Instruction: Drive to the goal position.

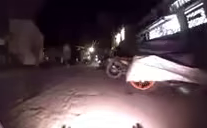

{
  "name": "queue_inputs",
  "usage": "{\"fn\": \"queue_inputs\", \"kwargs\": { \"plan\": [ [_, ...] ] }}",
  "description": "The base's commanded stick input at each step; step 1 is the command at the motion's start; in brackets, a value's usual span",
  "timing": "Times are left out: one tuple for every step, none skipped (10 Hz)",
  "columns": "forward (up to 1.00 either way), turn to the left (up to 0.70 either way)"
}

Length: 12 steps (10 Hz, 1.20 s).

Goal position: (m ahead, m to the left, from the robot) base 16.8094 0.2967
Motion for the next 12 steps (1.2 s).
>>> {"fn": "queue_inputs", "kwargs": {
  "plan": [
    [0.56,0.0],
    [0.56,0.0],
    [0.56,0.0],
    [0.56,0.0],
    [0.56,0.0],
    [0.56,0.0],
    [0.56,0.0],
    [0.56,0.0],
    [0.56,0.0],
    [0.56,0.0],
    [0.56,0.0],
    [0.56,0.0]
  ]
}}
